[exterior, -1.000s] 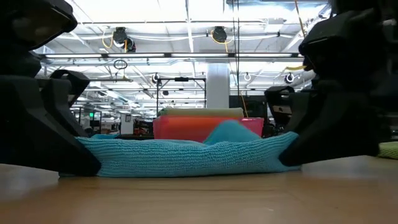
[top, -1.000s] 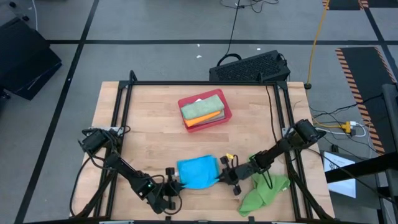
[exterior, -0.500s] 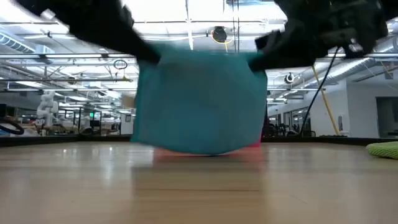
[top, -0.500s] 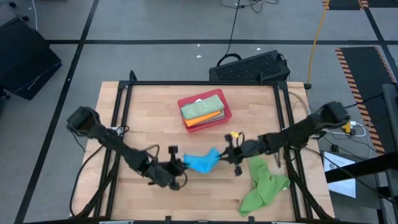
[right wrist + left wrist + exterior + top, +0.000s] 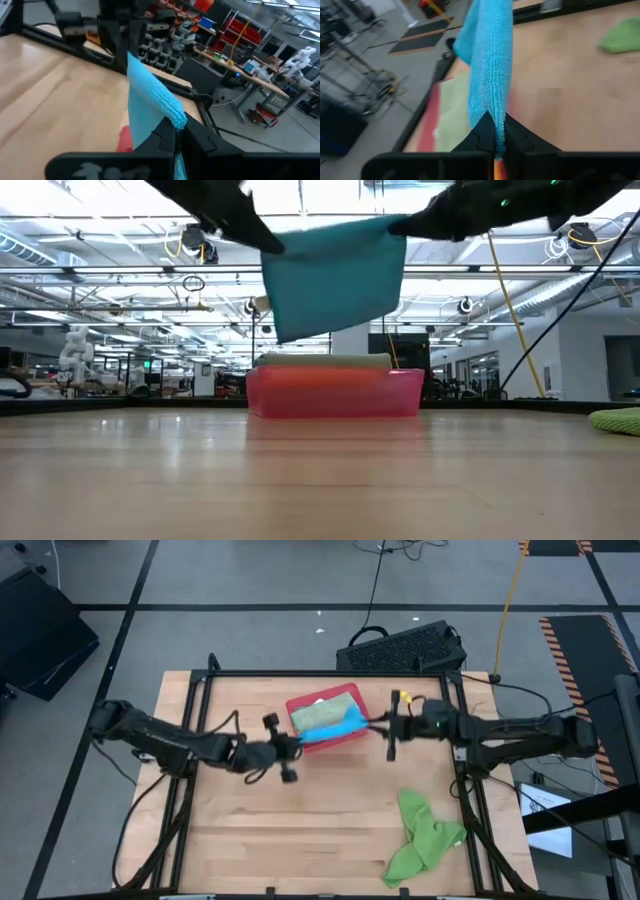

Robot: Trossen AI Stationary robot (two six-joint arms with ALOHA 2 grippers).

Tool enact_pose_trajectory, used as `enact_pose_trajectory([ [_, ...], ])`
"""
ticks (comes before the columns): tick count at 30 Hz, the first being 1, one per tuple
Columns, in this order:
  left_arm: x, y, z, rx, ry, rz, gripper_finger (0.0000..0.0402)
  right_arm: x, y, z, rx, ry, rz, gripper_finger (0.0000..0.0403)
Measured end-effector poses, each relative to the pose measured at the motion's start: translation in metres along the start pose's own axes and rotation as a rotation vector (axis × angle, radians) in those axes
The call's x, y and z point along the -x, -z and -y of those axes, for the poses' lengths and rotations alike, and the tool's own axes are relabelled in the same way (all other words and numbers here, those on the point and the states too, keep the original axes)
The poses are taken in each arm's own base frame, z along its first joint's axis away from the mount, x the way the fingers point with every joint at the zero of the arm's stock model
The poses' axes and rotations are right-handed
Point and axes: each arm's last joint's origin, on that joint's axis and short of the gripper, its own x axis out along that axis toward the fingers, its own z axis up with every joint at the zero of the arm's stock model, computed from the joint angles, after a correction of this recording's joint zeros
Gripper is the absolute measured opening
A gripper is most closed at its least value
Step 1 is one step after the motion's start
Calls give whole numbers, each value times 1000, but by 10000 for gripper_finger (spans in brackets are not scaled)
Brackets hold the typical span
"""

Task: Fold microfiber towels
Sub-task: Put the folded blue microfiber cloth into the red bin

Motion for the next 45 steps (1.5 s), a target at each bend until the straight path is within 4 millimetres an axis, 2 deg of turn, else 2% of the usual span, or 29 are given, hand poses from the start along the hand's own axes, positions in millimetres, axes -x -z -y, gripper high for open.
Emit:
enact_pose_trajectory([
  [3, -13, -1, -21, 9, -64, 3, 7, -3, 11, 22, -18, 11, 21, 4],
  [9, -31, -2, -58, 27, -133, 29, 23, -9, 32, 64, -78, 16, 64, 4],
  [12, -37, 2, -75, 33, -169, 13, 14, -17, 38, 85, -102, -9, 65, 4],
  [15, -43, 6, -89, 51, -191, -4, 7, -29, 46, 105, -135, -43, 60, 4],
  [20, -48, 12, -104, 80, -231, -38, 21, -43, 59, 134, -223, -89, 50, 4],
  [26, -49, 23, -105, 97, -209, -130, 7, -49, 74, 142, -283, -143, 38, 4],
  [33, -49, 25, -103, 158, -178, -149, 18, -55, 89, 133, -372, -215, -39, 4],
  [37, -50, 28, -91, 185, -125, -172, 7, -56, 89, 127, -394, -245, -66, 4],
  [45, -45, 21, -72, 230, 1, -137, 26, -55, 93, 124, -456, -262, -113, 4],
])
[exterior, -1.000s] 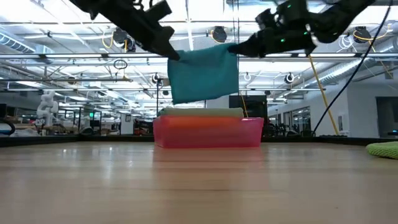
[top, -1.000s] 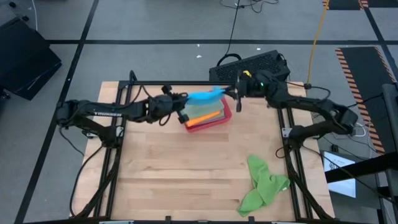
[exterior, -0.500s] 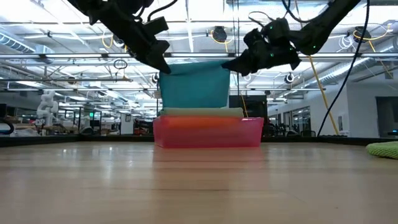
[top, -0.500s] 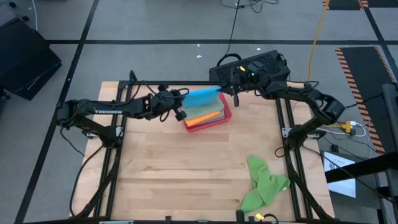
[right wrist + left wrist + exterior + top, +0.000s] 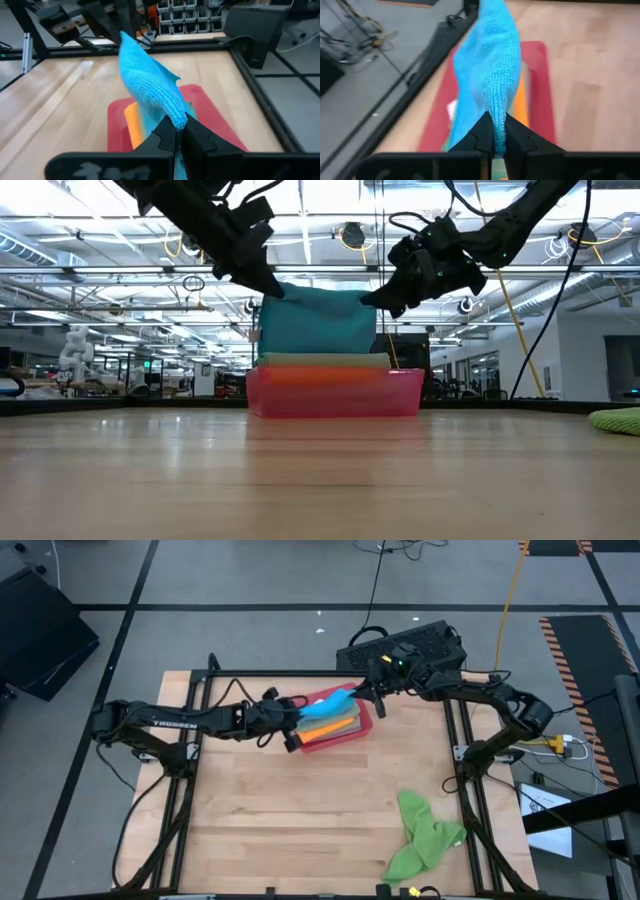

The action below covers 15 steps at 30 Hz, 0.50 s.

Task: Fold microfiber towels
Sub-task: Put the folded blue microfiber cloth into the red bin

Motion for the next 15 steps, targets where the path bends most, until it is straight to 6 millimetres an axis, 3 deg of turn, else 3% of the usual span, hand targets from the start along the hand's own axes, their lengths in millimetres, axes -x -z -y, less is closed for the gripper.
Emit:
enact_pose_trajectory([
  [8, 0, 5, 6, 61, 68, -49, 6, 0, 4, -1, -36, -13, -33, 4],
  [15, 1, 6, 10, 88, 112, -60, 28, 0, 7, -4, -64, -76, -43, 4],
])
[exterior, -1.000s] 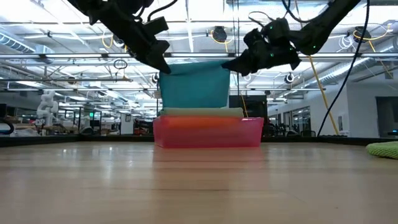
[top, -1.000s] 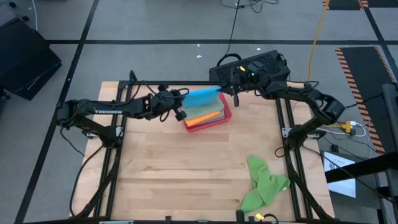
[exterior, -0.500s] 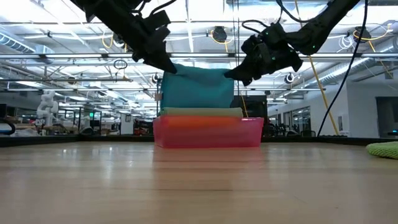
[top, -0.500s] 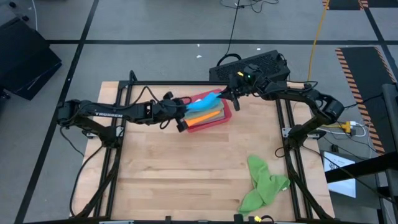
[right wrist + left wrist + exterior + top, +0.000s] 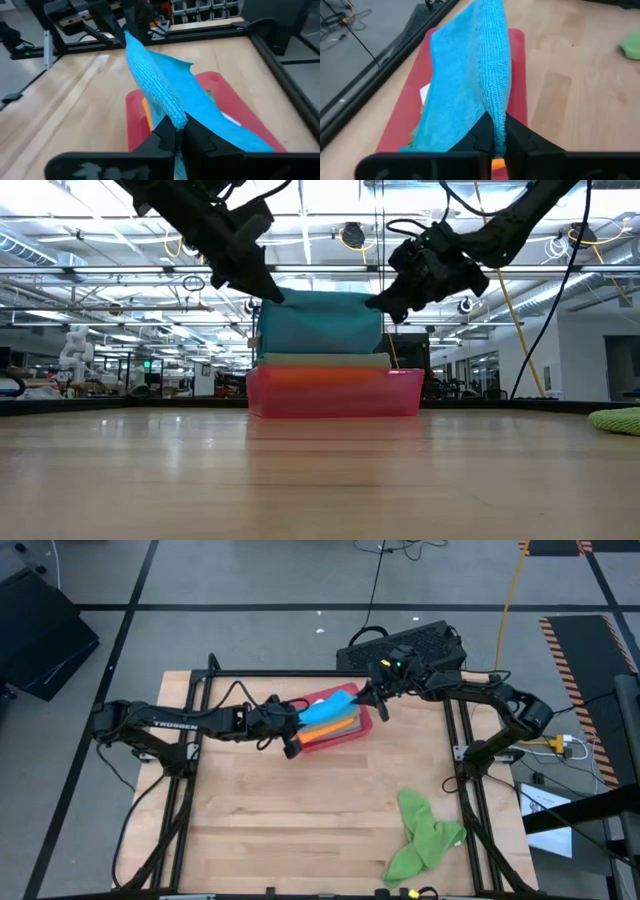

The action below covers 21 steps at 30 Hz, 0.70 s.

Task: Fold microfiber towels
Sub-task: Put the folded blue microfiber cloth into the red bin

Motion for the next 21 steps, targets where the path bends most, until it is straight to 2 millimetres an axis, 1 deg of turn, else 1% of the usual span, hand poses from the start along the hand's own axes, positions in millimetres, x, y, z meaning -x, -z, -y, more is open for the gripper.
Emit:
enact_pose_trajectory([
  [4, 2, 1, 8, -18, 67, -5, 16, 1, 1, -3, -14, -78, 7, 4],
  [7, 2, 1, 11, -45, 76, -3, 7, 3, -2, -5, -4, -86, 16, 4],
  [9, 2, 1, 9, -54, 73, -2, 7, 5, -3, -5, 2, -80, 20, 4],
  [13, 2, -1, 7, -47, 67, 14, 25, 12, -6, -2, 7, -58, 34, 4],
  [15, 1, -2, 6, -50, 64, 20, 28, 14, -4, 1, -9, -50, 26, 4],
  [21, -3, -1, 1, -17, 47, 11, 7, 15, 2, 0, -36, -54, -10, 4],
])
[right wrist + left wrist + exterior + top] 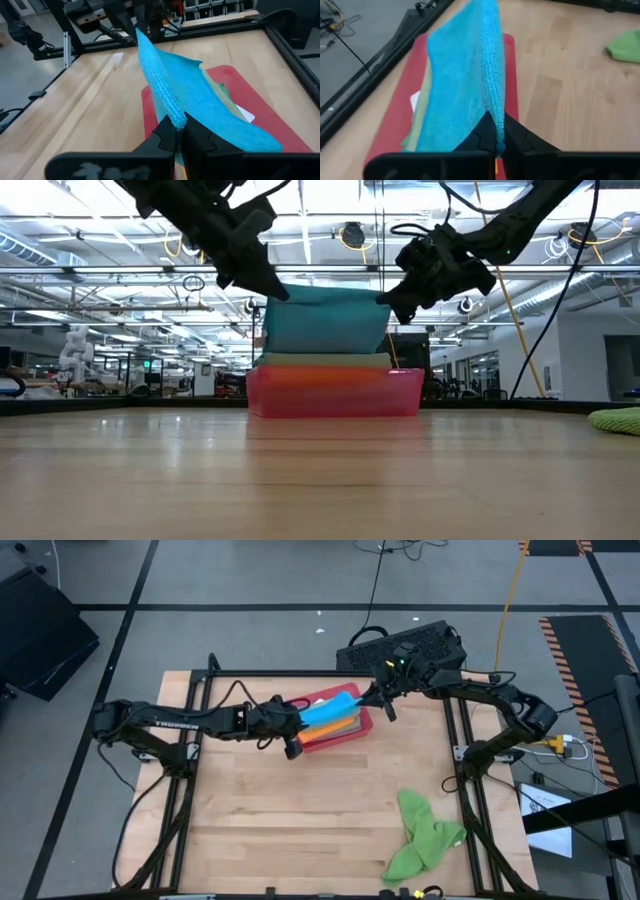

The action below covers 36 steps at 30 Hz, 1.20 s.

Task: Fold microfiber towels
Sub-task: Put the folded blue microfiber cloth into the red bin

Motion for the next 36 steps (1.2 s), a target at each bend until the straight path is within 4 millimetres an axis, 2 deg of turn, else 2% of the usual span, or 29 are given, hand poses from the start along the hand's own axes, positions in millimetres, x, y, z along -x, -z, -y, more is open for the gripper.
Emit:
enact_pose_trajectory([
  [8, 1, -1, 8, -38, 42, 21, 31, -6, -1, -5, 35, -17, -6, 4],
  [15, -4, 0, -12, -18, -29, 8, 8, -6, -3, -2, 49, 65, -4, 4],
  [20, -10, 10, -27, 16, -33, -8, 22, -6, -3, -1, 42, 76, -4, 4],
  [27, -17, 23, -42, 66, -17, 32, 37, -12, 1, 8, 13, 144, -3, 4],
  [33, -19, 27, -57, 110, -61, 30, 18, -15, -2, 19, 16, 201, 1, 4],
  [36, -19, 29, -59, 113, -65, 24, 13, -20, 4, 25, -3, 205, -20, 4],
])
